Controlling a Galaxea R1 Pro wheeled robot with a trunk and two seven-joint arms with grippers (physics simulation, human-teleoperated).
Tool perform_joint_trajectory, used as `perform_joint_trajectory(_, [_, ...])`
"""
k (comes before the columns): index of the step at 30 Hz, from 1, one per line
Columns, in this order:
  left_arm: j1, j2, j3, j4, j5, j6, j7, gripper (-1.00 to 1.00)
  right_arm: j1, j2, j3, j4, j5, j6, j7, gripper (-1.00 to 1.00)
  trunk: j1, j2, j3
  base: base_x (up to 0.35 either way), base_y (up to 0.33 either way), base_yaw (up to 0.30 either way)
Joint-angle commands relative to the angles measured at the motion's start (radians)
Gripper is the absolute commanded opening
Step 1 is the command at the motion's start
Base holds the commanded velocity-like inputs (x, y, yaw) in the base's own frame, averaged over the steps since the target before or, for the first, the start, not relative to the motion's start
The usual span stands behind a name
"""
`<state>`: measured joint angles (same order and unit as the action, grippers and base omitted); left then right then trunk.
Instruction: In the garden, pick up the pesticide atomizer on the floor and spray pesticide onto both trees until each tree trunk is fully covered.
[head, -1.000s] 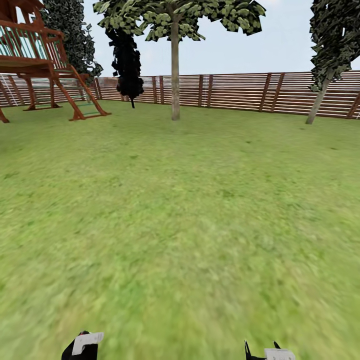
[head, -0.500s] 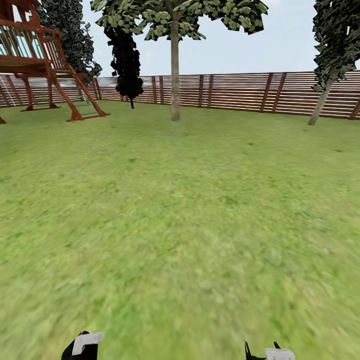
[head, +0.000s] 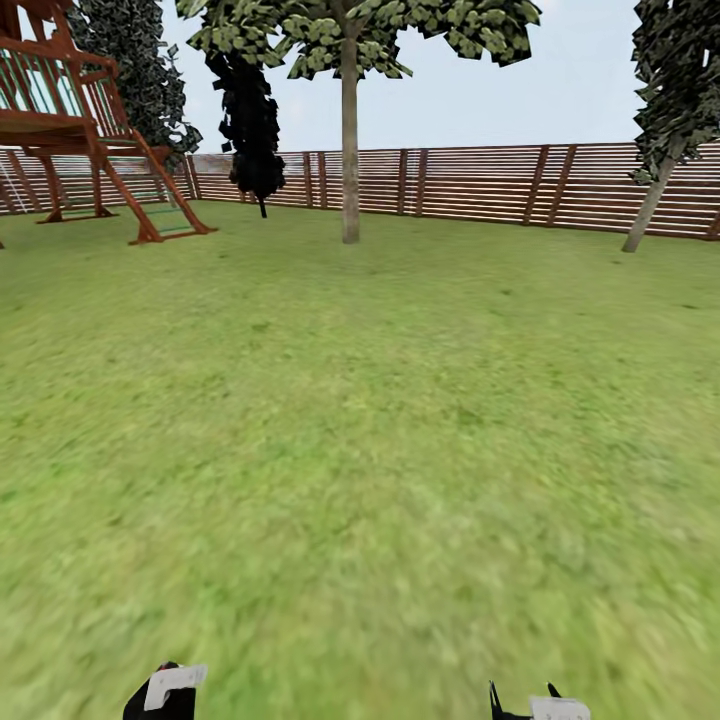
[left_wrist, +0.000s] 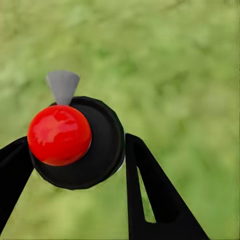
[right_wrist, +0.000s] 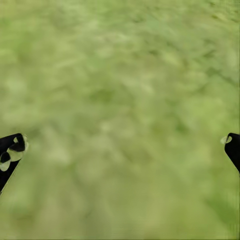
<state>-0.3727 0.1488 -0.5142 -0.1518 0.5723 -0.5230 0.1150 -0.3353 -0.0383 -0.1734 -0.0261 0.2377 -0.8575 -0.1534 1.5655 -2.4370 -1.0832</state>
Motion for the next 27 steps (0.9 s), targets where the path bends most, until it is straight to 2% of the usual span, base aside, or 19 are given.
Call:
perform_joint_trajectory(1, [0.000, 0.000, 0.000, 0.000, 0.000, 0.000, 0.000, -1.00, 0.000, 0.000, 0.000, 0.000, 0.000, 0.000, 0.000, 1.00, 0.000, 0.000, 0.000, 0.340, 0.000, 0.000])
perform_joint_trajectory(27, [0.000, 0.000, 0.000, 0.000, 0.000, 0.000, 0.000, -1.00, -0.001, 0.000, 0.000, 0.000, 0.000, 0.000, 0.000, 1.00, 0.000, 0.000, 0.000, 0.339, 0.000, 0.000])
